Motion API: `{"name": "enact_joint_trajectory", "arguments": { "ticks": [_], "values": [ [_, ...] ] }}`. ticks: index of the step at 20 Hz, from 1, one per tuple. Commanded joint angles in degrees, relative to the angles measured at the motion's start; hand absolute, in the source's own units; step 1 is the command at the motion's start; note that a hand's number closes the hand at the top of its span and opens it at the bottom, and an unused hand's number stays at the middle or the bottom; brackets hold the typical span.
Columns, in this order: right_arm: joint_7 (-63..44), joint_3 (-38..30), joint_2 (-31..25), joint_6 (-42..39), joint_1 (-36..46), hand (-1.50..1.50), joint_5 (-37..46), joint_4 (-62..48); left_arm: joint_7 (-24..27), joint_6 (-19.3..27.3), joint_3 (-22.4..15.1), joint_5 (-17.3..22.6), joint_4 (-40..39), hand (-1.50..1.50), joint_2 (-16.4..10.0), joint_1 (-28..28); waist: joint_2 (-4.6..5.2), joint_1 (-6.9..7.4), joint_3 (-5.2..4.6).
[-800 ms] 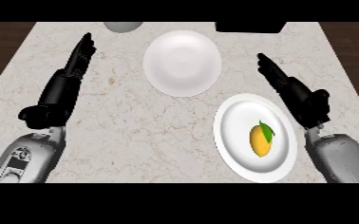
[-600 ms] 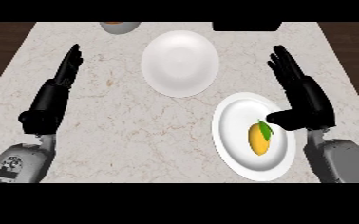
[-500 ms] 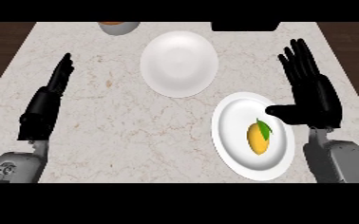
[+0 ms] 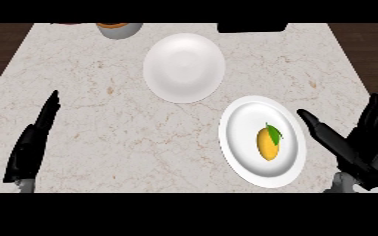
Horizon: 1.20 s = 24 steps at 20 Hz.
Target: Pick the lemon from the plate and place it in the plate
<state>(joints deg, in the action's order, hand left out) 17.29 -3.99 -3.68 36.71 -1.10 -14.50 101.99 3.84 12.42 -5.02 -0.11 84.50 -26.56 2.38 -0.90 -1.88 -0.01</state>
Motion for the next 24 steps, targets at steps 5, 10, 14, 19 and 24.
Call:
{"name": "enact_joint_trajectory", "arguments": {
  "ticks": [5, 10, 14, 19, 24],
  "values": [
    [3.90, 16.37, 0.77, 2.60, -25.01, -1.50, 4.87, 18.83, 2.87, -0.69, 0.12, -0.93, -0.14, 0.00, 1.67, 2.90, 0.67, 1.04, -0.04],
    [-8.00, 20.21, -10.53, 3.52, -31.20, -1.50, 14.24, 18.01, 2.81, -1.07, 0.09, -1.13, 0.97, 0.00, 1.22, 2.84, 0.87, 1.56, -0.15],
    [-24.77, 18.69, -18.89, 3.87, -29.12, -1.50, 20.21, 21.85, 3.85, -1.21, -0.21, -2.04, 1.43, 0.00, 1.22, 2.91, 1.24, 2.70, -0.24],
    [-41.37, 17.89, -24.10, 0.21, -25.20, -1.50, 23.62, 22.77, 2.35, -2.93, 1.32, -1.06, 0.98, 0.00, 0.69, 1.45, 1.14, 2.55, -0.13],
    [-52.68, 16.96, -28.53, -7.46, -18.97, -1.50, 22.68, 22.31, 0.19, -3.09, 1.66, -1.79, 3.85, 0.00, 0.65, 2.52, 0.97, 2.57, -0.04]
  ]
}}
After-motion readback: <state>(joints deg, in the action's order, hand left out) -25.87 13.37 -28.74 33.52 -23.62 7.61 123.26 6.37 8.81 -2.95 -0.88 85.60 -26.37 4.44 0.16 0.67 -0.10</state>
